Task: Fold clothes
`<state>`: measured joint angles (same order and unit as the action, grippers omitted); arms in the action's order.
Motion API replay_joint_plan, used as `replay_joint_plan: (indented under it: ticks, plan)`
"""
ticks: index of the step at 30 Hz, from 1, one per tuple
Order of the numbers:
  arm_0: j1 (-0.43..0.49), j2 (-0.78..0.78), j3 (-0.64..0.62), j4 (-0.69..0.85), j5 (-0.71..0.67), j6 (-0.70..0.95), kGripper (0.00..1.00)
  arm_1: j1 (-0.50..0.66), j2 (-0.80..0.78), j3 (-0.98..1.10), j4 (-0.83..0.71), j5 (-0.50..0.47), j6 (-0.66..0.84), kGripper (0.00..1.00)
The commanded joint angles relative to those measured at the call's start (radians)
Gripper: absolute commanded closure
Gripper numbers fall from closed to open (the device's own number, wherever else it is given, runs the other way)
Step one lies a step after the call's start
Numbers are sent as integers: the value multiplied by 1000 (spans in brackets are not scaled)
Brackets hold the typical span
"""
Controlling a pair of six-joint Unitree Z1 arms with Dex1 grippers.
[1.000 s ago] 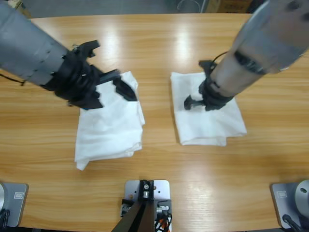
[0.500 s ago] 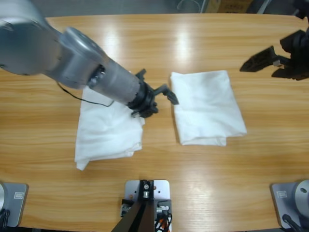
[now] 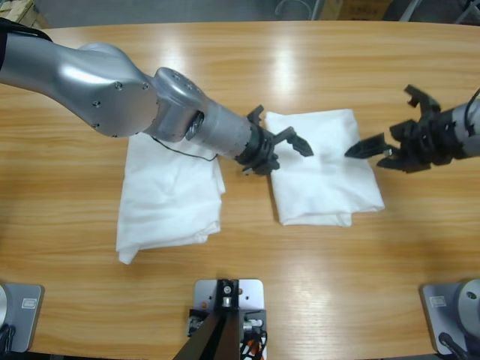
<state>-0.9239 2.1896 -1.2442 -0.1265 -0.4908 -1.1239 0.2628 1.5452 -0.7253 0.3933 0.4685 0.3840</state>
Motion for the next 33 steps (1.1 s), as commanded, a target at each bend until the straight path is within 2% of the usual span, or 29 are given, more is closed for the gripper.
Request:
replay_joint_plan:
  ticks: [1,8,12,19,20,22,23,24,28,32,33]
  plan:
    - [7,72,-2,-42,-61,52,0,-53,96,101,-137,39,29,101]
    - [7,76,-3,-45,-98,114,0,-62,180,199,-331,55,65,101]
    - [7,71,0,-45,-101,115,0,-89,222,261,-479,98,81,105]
    - [6,61,-3,-54,-83,117,0,-91,227,272,-498,110,84,110]
    - [5,66,-2,-54,-83,118,40,-91,227,273,-498,113,85,110]
    - [6,71,2,-55,-79,119,257,-91,225,276,-497,116,87,118]
    - [5,74,4,-59,-74,118,403,-91,225,276,-498,116,87,132]
    - [6,77,8,-65,-64,112,446,-91,225,276,-498,116,87,133]
    - [3,110,7,-162,-63,89,441,-91,228,276,-500,115,87,133]
    - [-8,122,3,-190,-62,78,437,-91,231,276,-505,116,87,133]
    - [-10,122,0,-191,-60,77,409,-91,233,275,-507,117,87,133]
